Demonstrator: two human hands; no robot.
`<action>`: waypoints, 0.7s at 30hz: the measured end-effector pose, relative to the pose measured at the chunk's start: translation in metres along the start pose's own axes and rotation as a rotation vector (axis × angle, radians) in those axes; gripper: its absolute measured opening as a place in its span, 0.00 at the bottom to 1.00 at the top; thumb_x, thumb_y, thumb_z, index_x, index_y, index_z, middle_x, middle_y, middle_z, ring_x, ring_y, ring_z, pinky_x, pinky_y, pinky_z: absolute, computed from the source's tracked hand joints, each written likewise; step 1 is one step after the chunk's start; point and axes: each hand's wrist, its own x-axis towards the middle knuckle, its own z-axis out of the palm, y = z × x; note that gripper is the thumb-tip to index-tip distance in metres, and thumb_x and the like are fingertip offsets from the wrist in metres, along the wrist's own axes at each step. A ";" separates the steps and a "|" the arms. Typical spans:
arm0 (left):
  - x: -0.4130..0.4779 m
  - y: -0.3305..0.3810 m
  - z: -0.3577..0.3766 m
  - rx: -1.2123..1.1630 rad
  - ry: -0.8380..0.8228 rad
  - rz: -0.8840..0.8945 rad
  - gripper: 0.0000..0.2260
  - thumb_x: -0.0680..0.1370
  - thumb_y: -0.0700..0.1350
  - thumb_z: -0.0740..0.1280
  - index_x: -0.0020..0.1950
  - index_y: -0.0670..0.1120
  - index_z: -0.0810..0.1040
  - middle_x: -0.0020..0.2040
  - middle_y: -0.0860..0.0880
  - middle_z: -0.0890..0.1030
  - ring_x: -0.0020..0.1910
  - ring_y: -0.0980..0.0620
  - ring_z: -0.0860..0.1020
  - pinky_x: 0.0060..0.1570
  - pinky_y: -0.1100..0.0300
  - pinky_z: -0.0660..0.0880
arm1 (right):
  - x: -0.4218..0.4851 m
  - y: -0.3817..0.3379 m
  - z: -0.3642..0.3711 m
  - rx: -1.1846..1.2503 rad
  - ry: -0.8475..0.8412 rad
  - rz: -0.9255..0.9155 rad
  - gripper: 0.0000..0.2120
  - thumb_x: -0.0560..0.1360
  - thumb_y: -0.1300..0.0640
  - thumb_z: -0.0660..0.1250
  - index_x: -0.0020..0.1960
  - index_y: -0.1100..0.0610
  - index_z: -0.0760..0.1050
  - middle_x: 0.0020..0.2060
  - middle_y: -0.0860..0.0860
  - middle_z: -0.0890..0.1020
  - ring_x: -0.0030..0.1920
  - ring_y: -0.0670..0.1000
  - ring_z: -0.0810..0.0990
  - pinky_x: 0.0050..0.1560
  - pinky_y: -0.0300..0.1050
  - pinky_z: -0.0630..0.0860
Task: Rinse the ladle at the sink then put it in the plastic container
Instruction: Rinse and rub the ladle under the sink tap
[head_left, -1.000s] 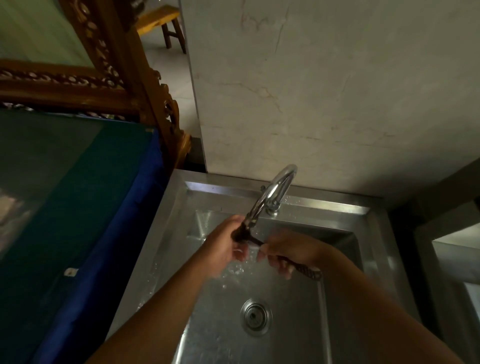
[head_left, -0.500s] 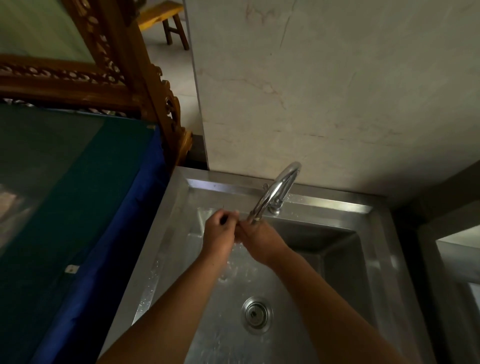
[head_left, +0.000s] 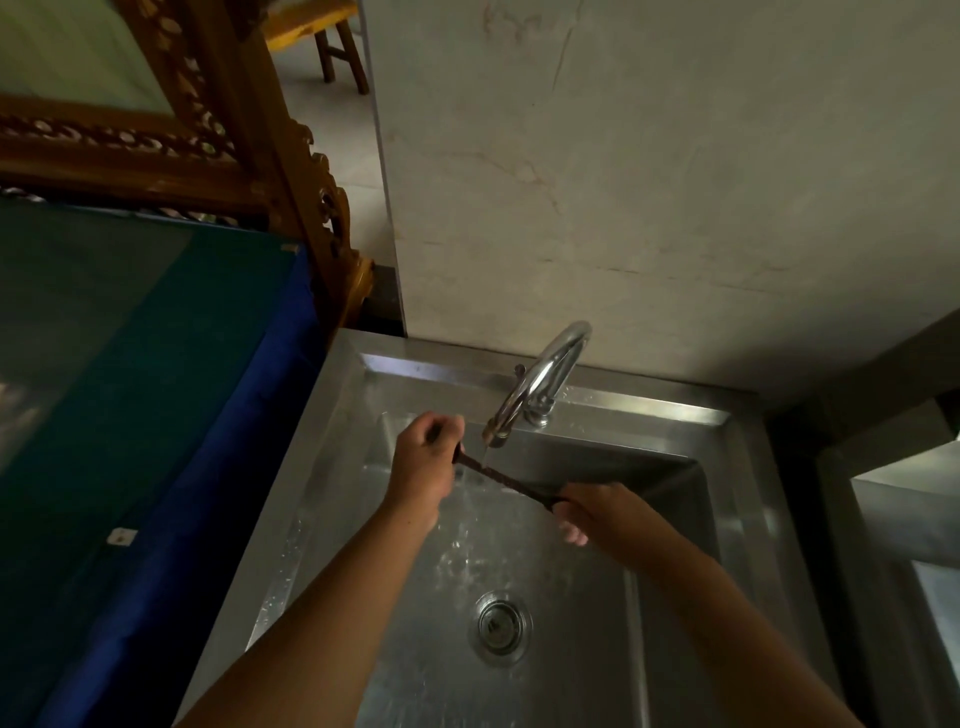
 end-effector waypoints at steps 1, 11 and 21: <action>-0.001 -0.001 0.000 0.003 0.001 0.004 0.10 0.78 0.49 0.67 0.38 0.51 0.77 0.34 0.50 0.77 0.31 0.54 0.72 0.23 0.65 0.66 | 0.003 -0.004 0.000 -0.015 0.000 -0.006 0.12 0.83 0.54 0.56 0.44 0.52 0.75 0.40 0.51 0.83 0.41 0.49 0.83 0.50 0.48 0.80; -0.011 0.000 0.013 0.029 0.091 0.072 0.12 0.79 0.55 0.64 0.48 0.47 0.78 0.42 0.47 0.82 0.37 0.50 0.78 0.37 0.56 0.73 | 0.062 -0.093 0.017 0.054 0.196 -0.209 0.12 0.83 0.57 0.56 0.56 0.62 0.75 0.44 0.59 0.82 0.43 0.57 0.81 0.47 0.56 0.80; -0.013 -0.010 0.015 0.103 0.011 0.084 0.07 0.78 0.47 0.66 0.43 0.46 0.78 0.38 0.47 0.82 0.33 0.50 0.79 0.31 0.60 0.72 | 0.038 -0.060 0.034 -0.098 0.286 -0.215 0.12 0.82 0.48 0.55 0.48 0.53 0.73 0.36 0.50 0.82 0.33 0.52 0.81 0.35 0.48 0.77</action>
